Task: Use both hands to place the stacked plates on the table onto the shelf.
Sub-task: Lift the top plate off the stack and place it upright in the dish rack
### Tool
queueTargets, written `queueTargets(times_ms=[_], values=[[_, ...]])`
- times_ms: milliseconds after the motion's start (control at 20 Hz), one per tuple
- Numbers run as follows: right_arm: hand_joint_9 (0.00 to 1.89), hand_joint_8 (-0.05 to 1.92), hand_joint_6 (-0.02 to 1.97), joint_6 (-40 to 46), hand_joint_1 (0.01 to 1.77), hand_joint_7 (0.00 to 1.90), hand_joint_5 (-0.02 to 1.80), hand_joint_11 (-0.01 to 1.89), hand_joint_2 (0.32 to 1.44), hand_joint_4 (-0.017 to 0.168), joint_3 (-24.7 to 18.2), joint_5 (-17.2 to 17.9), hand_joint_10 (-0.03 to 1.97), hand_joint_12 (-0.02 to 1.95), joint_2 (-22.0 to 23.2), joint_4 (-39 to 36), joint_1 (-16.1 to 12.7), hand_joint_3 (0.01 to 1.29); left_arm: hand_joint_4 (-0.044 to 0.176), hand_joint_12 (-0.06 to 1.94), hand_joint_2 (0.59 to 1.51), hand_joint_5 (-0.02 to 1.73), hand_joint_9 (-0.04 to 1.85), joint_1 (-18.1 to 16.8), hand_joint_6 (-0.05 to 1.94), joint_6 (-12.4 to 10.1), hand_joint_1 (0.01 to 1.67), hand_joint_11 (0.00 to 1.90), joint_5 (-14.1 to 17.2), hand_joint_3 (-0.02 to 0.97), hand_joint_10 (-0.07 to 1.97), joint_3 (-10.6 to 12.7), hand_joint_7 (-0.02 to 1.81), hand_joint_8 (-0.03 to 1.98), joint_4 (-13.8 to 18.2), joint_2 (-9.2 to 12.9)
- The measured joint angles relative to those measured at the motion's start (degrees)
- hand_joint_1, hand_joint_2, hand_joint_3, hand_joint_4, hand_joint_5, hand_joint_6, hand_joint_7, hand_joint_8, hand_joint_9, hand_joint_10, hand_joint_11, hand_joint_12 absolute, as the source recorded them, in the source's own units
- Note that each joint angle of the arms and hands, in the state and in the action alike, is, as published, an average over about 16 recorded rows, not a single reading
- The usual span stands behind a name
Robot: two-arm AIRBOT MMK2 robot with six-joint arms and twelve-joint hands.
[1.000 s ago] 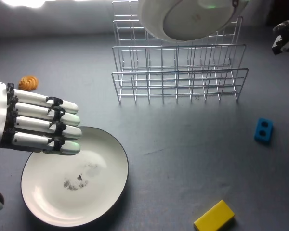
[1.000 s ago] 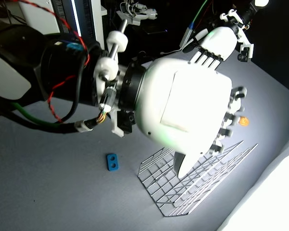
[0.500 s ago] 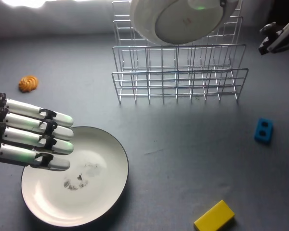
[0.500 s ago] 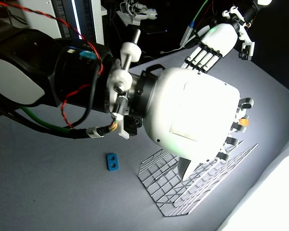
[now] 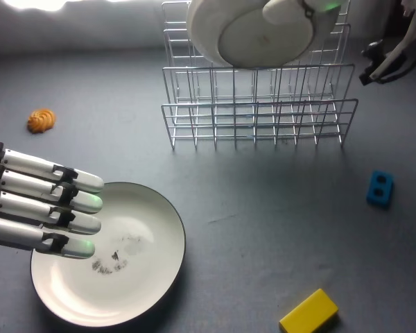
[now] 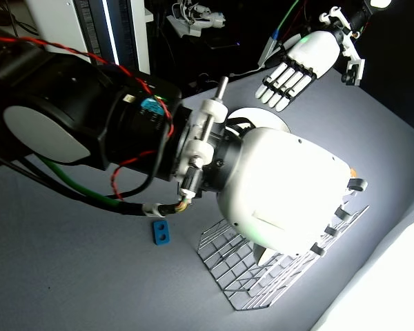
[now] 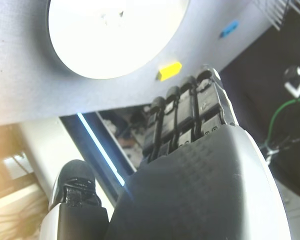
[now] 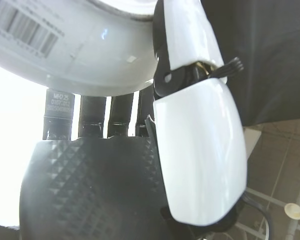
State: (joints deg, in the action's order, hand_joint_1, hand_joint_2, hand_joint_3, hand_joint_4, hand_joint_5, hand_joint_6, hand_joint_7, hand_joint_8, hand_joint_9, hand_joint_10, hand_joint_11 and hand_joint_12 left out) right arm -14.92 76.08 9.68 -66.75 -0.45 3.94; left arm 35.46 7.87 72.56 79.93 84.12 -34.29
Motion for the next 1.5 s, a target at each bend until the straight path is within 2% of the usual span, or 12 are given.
queueTargets(times_ms=[250,650,850,1100,1250,1500], values=[[1.11,0.79,0.88,-0.05,1.37,1.09,0.95,0.99,0.96,-0.008,2.13,-0.20,0.85,1.03,-1.72,0.78,1.08,0.02,0.002,-0.01,1.161,0.07,0.02,1.08,0.02,0.41,0.02,0.02,-3.26,0.017,0.01,0.17,0.05,0.01,0.75,-0.07],[1.10,0.83,0.88,-0.17,1.37,1.08,0.94,0.98,0.97,-0.008,4.97,-0.32,0.88,1.04,-3.65,1.94,3.54,0.02,0.002,-0.01,1.164,0.07,0.02,4.52,0.02,-0.78,0.02,0.02,-12.56,0.016,0.01,-0.13,0.05,0.01,0.98,-0.14],[1.09,0.85,0.89,-0.40,1.37,1.07,0.93,0.98,0.97,-0.008,5.63,-0.28,0.90,1.05,-4.18,2.16,4.82,0.02,0.002,-0.01,1.168,0.07,0.02,6.75,0.02,-1.46,0.02,0.02,-16.72,0.016,0.01,-0.62,0.05,0.01,-0.03,-0.17],[1.04,0.90,0.95,-0.69,1.36,1.02,0.90,0.94,1.00,-0.008,5.94,-0.20,0.89,1.10,-4.38,2.33,5.90,0.02,0.002,-0.01,1.172,0.07,0.02,9.73,0.02,-1.81,0.02,0.02,-20.27,0.016,0.00,-1.56,0.03,0.00,-2.42,-0.16],[1.01,0.80,0.98,-0.82,1.32,0.99,0.87,0.88,1.03,-0.008,5.96,-0.13,0.79,1.15,-4.42,2.36,6.27,0.02,0.002,-0.01,1.172,0.07,0.01,11.39,0.02,-1.87,0.02,0.02,-21.83,0.016,0.00,-2.31,0.03,0.00,-4.16,-0.13],[0.94,0.58,0.80,-0.89,1.26,0.94,0.80,0.76,1.08,-0.007,5.95,0.18,0.61,1.21,-4.42,2.39,6.39,0.02,0.002,-0.01,1.171,0.07,0.01,14.05,0.02,-1.91,0.02,0.02,-24.10,0.016,-0.01,-3.53,0.02,-0.01,-7.29,0.01]])
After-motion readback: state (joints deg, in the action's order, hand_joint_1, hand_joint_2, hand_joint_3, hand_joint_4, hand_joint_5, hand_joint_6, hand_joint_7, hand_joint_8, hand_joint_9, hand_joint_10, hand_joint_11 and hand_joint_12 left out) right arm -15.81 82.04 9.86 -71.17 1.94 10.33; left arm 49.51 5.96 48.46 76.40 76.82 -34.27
